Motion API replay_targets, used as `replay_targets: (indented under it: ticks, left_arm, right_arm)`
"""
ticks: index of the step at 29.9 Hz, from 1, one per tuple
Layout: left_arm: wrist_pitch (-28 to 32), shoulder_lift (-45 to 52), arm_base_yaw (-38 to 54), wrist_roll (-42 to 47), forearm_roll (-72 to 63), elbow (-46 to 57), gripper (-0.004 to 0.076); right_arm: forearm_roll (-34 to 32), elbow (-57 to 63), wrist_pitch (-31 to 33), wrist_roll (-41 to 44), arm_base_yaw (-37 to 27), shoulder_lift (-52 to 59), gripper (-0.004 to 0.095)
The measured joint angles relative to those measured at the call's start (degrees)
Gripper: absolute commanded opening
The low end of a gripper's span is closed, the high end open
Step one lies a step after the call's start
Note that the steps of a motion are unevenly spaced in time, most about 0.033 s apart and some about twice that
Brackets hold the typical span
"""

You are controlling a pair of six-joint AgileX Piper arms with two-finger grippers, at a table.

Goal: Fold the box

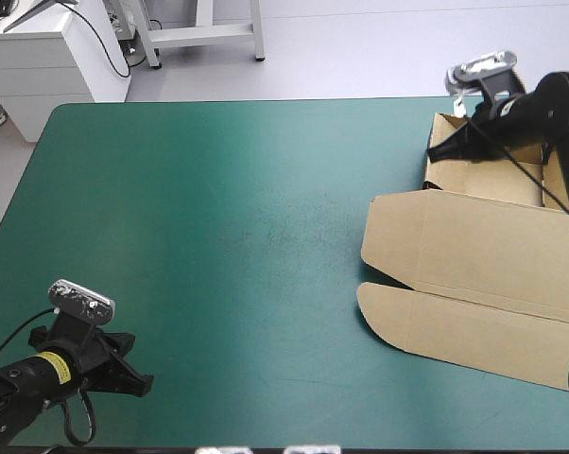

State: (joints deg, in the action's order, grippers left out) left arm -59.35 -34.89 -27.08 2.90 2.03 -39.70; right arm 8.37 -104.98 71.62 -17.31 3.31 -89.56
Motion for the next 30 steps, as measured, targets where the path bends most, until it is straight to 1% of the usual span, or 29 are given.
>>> replay_targets:
  ticks: [3,7,13,17,21,30]
  left_arm:
    - [0.13,0.0,0.0,-0.05,0.0,0.0,-0.0008]
    - [1.95,0.0,0.0,-0.05,0.0,0.77,-0.0008]
    - [3.49,0.0,0.0,0.0,-0.35,3.63,-0.0008]
    - [3.93,0.0,0.0,0.0,-2.03,4.55,-0.0008]
    - [4.32,0.0,0.0,0.0,-3.82,4.69,-0.0008]
    - [4.09,0.0,0.0,-0.54,-4.76,4.81,-0.0008]
  right_arm:
    - [-0.07,11.67,-0.83,-0.07,1.42,6.09,-0.0014]
    - [2.3,27.64,-4.42,-2.22,1.47,17.43,-0.0015]
    - [4.78,44.78,-7.51,-3.8,1.47,35.18,-0.0015]
    - [4.89,51.4,-7.64,-4.01,1.47,45.81,-0.0015]
    - [4.92,55.06,-7.44,-4.05,1.47,55.19,-0.0015]
    - [6.27,62.09,-5.9,-4.0,1.47,70.61,-0.0015]
